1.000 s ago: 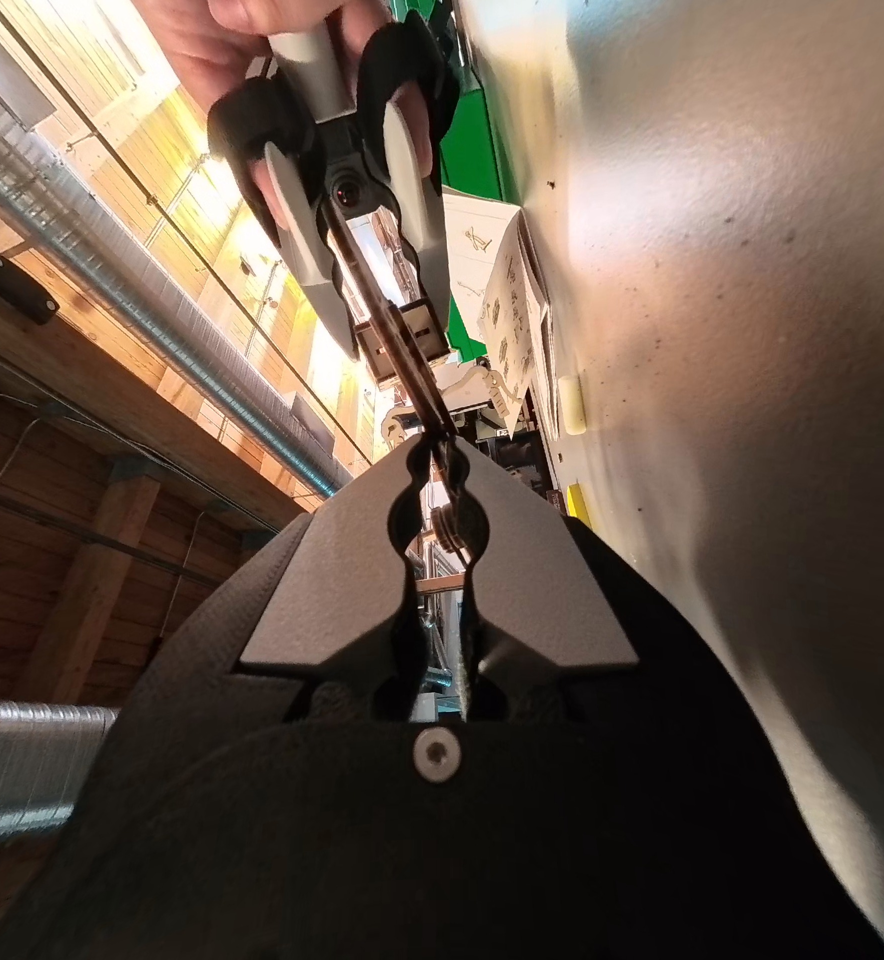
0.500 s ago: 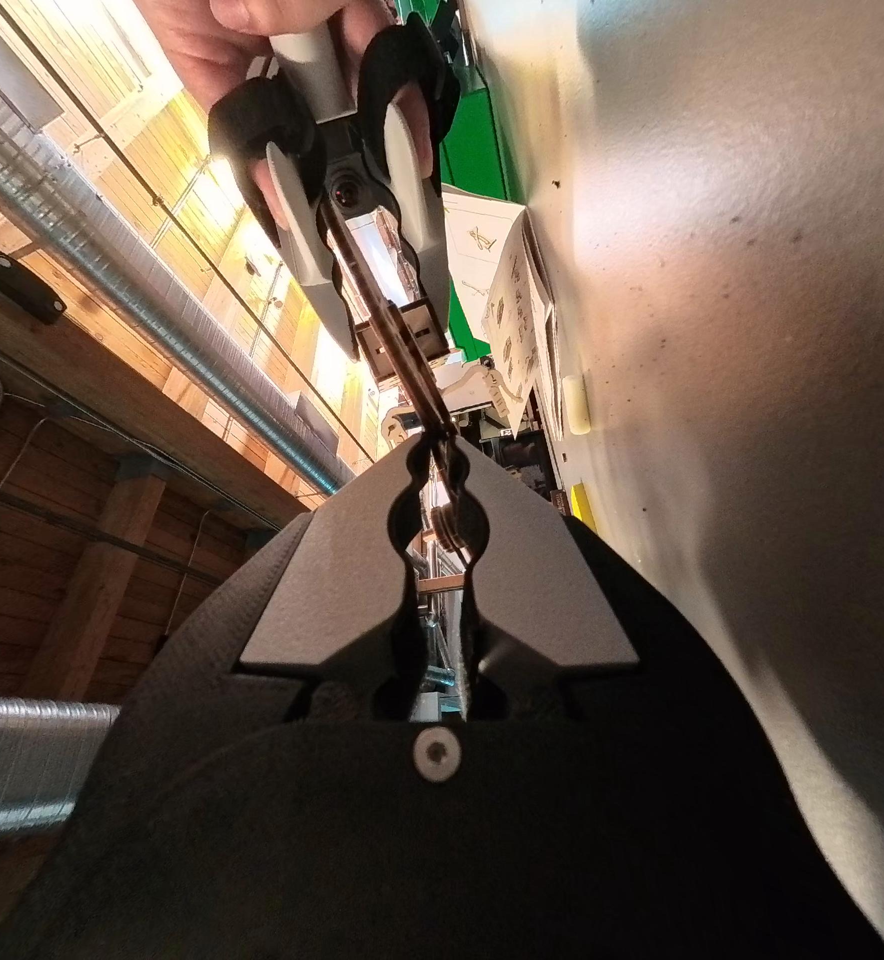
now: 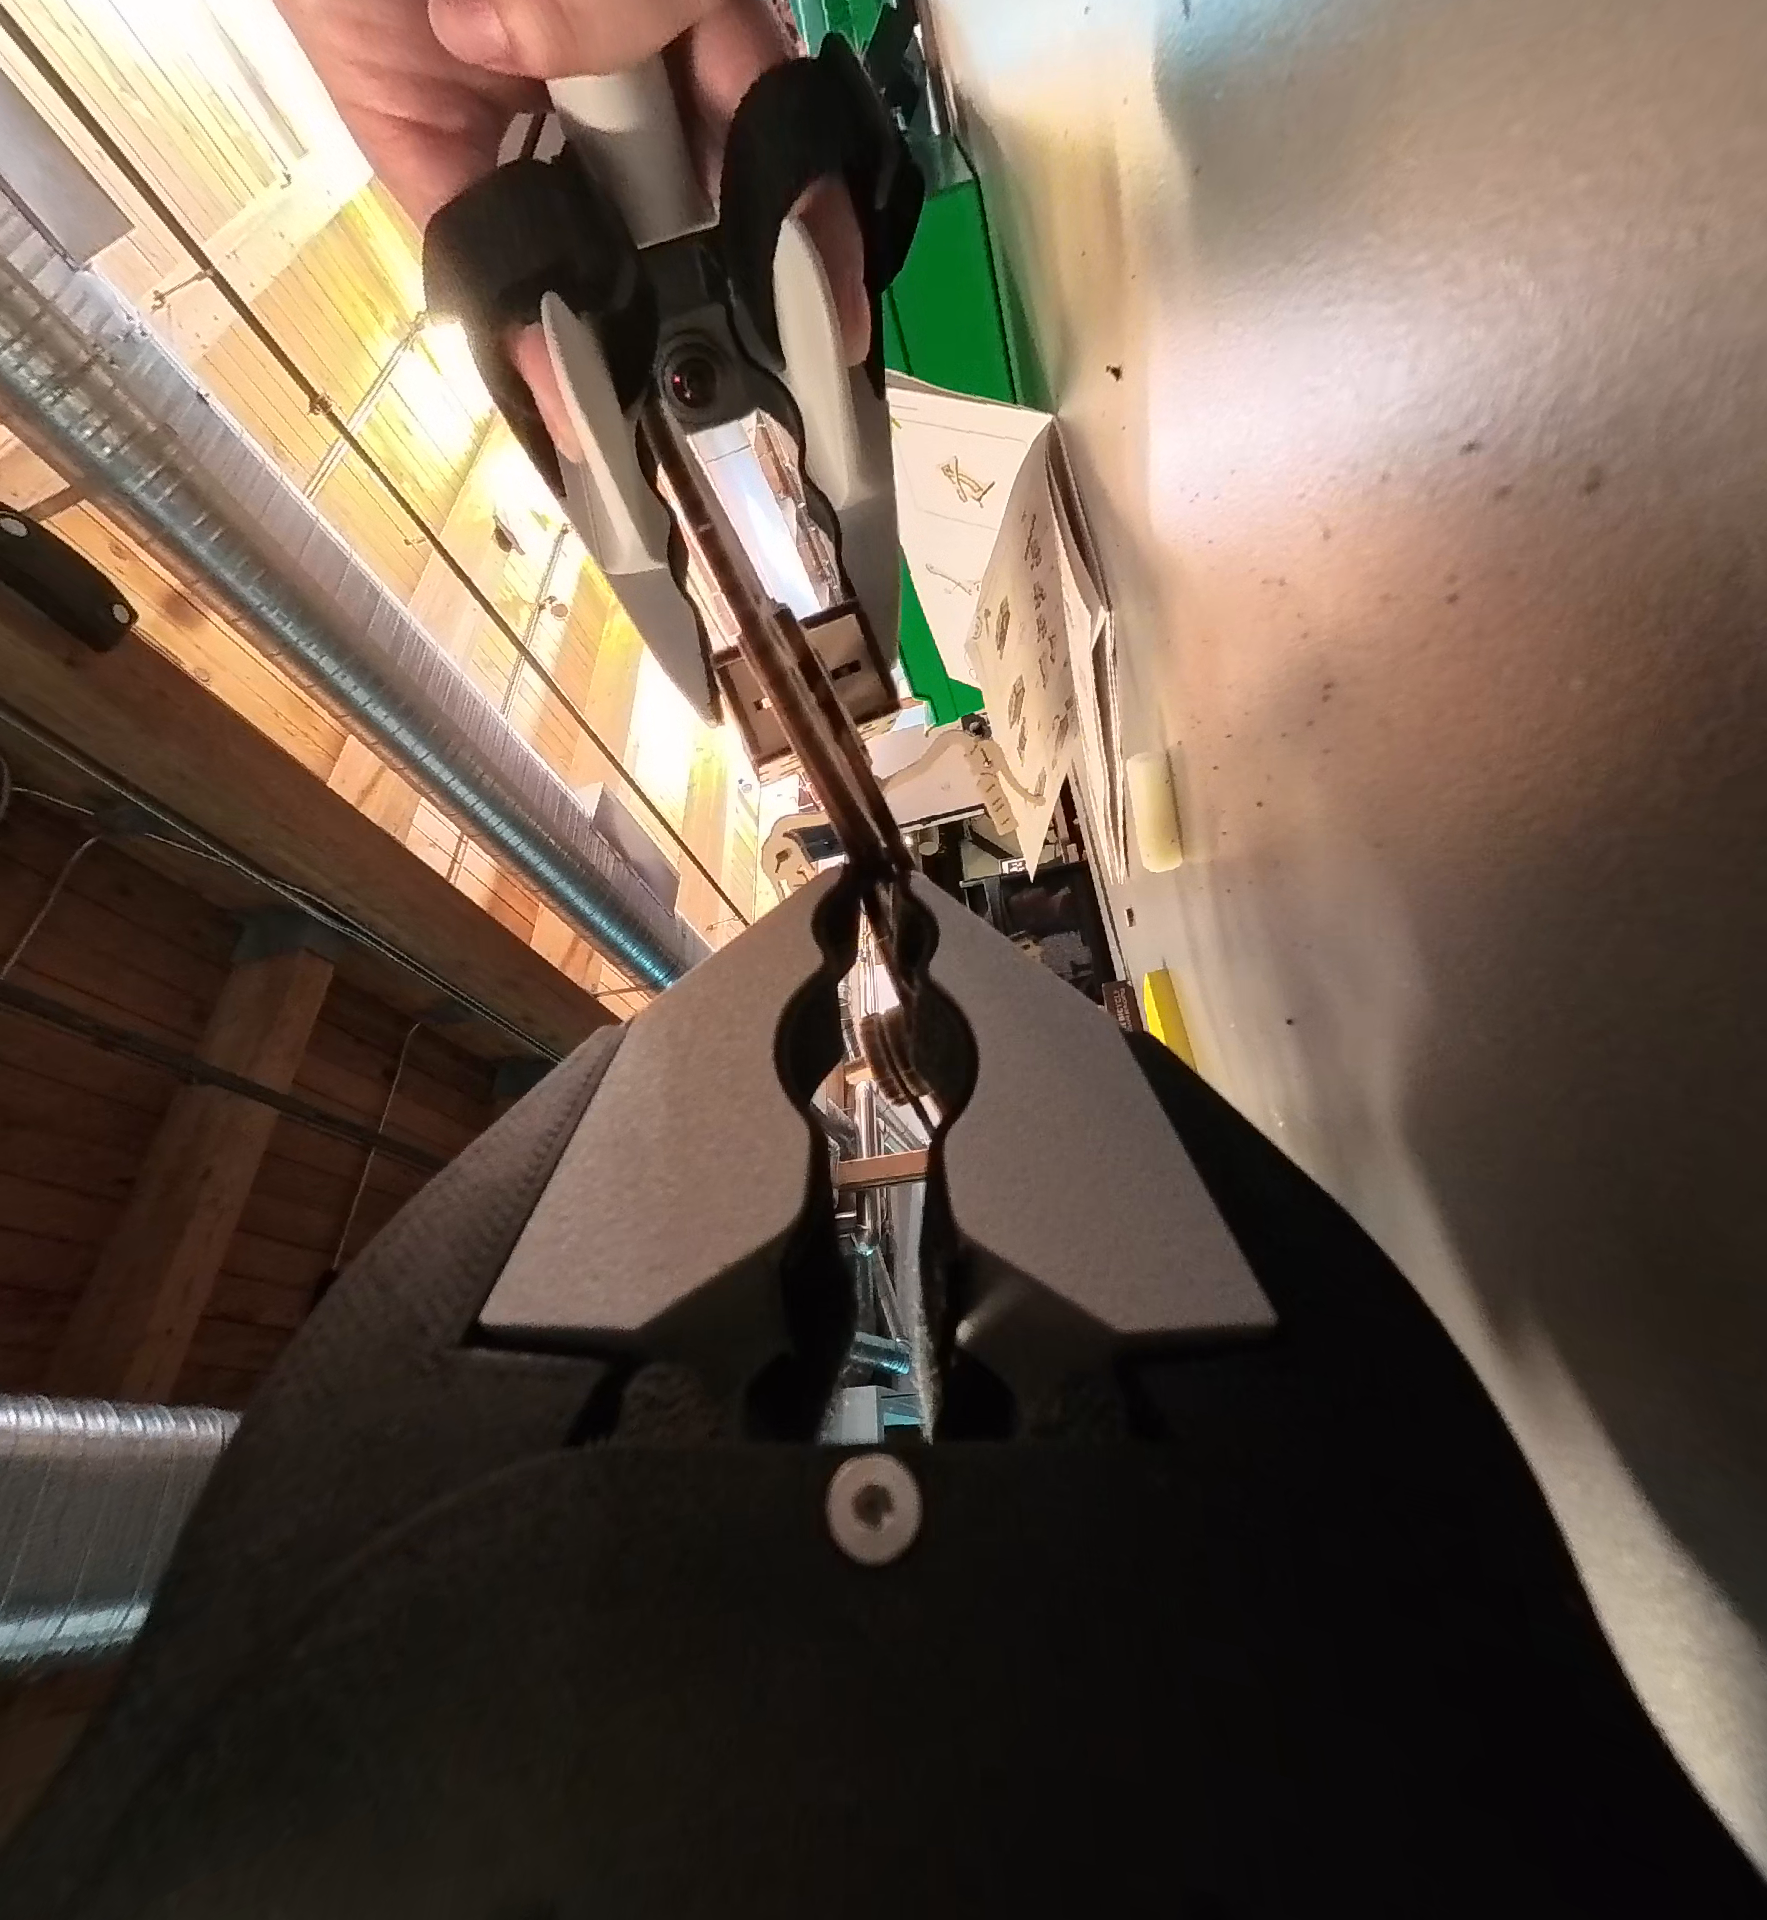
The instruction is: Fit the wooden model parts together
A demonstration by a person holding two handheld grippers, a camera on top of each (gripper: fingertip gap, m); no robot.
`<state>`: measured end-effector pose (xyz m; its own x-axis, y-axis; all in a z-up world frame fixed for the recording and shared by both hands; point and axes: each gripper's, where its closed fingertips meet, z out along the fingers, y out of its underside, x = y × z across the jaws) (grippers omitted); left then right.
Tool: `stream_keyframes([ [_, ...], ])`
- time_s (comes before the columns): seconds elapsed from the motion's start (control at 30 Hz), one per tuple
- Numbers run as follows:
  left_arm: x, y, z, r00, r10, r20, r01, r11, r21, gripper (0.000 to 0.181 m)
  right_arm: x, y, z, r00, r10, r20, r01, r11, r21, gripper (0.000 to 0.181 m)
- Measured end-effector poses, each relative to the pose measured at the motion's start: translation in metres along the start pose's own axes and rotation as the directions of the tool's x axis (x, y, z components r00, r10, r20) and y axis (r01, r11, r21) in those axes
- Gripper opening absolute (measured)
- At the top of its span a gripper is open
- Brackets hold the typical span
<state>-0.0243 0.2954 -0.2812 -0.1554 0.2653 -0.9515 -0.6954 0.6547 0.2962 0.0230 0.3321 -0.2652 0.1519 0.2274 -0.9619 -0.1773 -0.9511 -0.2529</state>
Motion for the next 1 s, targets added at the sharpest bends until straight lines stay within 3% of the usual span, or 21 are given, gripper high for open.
stream_keyframes([
  [0.43,0.003,-0.001,0.001,1.000,-0.002,-0.018,0.003,1.000,0.005,0.004,0.004,0.005,0.000,1.000,0.016,-0.008,-0.016,1.000,0.000,0.040],
  [1.0,0.011,-0.005,0.001,0.997,-0.020,-0.076,0.023,0.999,0.027,0.004,0.016,0.009,-0.003,1.000,0.012,0.016,-0.015,0.988,0.156,0.036],
])
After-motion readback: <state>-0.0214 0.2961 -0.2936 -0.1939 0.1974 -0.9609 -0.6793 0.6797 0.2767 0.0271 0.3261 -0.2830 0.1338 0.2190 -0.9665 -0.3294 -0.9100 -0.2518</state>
